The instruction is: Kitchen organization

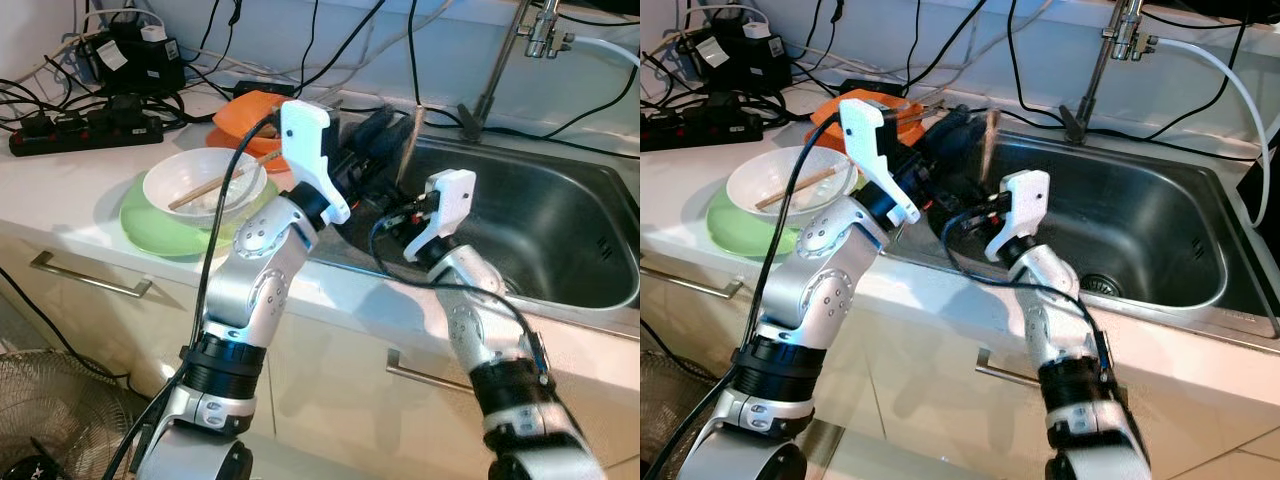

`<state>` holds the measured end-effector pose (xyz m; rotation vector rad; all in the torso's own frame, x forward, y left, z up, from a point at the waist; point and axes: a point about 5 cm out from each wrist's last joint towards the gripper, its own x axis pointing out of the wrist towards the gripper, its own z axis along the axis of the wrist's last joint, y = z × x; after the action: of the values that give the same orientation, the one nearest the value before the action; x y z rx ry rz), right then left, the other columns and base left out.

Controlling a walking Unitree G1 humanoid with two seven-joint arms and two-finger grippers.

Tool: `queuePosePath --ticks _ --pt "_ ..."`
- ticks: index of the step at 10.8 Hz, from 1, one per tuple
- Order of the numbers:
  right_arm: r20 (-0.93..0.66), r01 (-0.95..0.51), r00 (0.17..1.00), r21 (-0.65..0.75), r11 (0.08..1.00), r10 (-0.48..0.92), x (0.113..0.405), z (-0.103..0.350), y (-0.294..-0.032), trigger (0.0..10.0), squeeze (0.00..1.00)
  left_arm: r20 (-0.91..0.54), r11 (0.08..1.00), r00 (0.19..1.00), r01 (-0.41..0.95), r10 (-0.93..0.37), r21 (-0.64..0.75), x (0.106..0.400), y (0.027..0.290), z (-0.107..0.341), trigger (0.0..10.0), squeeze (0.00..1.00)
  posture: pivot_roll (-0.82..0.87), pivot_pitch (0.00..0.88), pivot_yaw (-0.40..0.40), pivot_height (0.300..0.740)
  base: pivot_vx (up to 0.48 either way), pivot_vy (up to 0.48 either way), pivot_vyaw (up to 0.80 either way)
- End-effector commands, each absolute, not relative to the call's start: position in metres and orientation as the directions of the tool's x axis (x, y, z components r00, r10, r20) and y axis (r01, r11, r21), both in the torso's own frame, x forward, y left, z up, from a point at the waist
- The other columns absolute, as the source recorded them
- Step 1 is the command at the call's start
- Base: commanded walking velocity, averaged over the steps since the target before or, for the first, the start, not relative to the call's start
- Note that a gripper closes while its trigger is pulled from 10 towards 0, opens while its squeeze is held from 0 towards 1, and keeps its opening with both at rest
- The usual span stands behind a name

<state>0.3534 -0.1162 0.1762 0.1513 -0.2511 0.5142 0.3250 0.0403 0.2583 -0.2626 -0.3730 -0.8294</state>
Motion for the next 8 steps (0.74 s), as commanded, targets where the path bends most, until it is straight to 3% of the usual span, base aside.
queuePosePath --ticks 1,2,3,5,6,7,8 --pt "0.293 -0.463 0.856 0.066 0.884 0.426 0.358 0.182 -0.124 0.0 0.0 0.433 0.657 0.619 0.75 -0.656 -0.077 0.323 0.042 0.26 10.0 1.0 0.2 0.0 -0.019 0.74 0.0 0.0 0.0" --pt "0.263 -0.391 0.893 0.053 0.919 0.365 0.366 0.182 -0.137 0.0 0.0 0.407 0.683 0.65 0.726 -0.642 -0.08 0.324 0.049 0.251 10.0 0.0 0.19 0.0 -0.017 0.74 0.0 0.0 0.0" --pt "0.201 -0.28 0.942 0.036 0.959 0.267 0.376 0.178 -0.155 0.0 0.0 0.366 0.713 0.691 0.694 -0.623 -0.096 0.326 0.058 0.238 10.0 0.0 0.19 0.0 -0.018 0.74 0.0 0.0 0.0" --pt "0.164 -0.216 0.964 0.006 0.976 0.212 0.384 0.176 -0.166 0.0 0.0 0.329 0.73 0.713 0.677 -0.619 -0.093 0.325 0.064 0.23 10.0 0.0 0.2 0.0 -0.02 0.74 0.0 0.0 0.0" --pt "0.148 -0.16 0.976 -0.003 0.987 0.159 0.389 0.178 -0.174 2.2 0.0 0.257 0.752 0.74 0.656 -0.622 -0.069 0.325 0.071 0.213 10.0 0.0 0.21 0.0 -0.023 0.74 0.0 0.0 0.0" --pt "0.131 -0.116 0.985 0.0 0.993 0.115 0.392 0.179 -0.18 10.0 0.0 0.202 0.76 0.755 0.646 -0.623 -0.074 0.324 0.075 0.197 10.0 0.0 0.21 0.0 -0.027 0.74 0.0 0.0 0.0" --pt "0.088 -0.059 0.994 -0.027 0.998 0.061 0.394 0.173 -0.186 10.0 0.0 0.099 0.751 0.753 0.657 -0.651 -0.062 0.319 0.076 0.17 10.0 0.0 0.22 0.0 -0.033 0.74 0.0 0.0 0.0"
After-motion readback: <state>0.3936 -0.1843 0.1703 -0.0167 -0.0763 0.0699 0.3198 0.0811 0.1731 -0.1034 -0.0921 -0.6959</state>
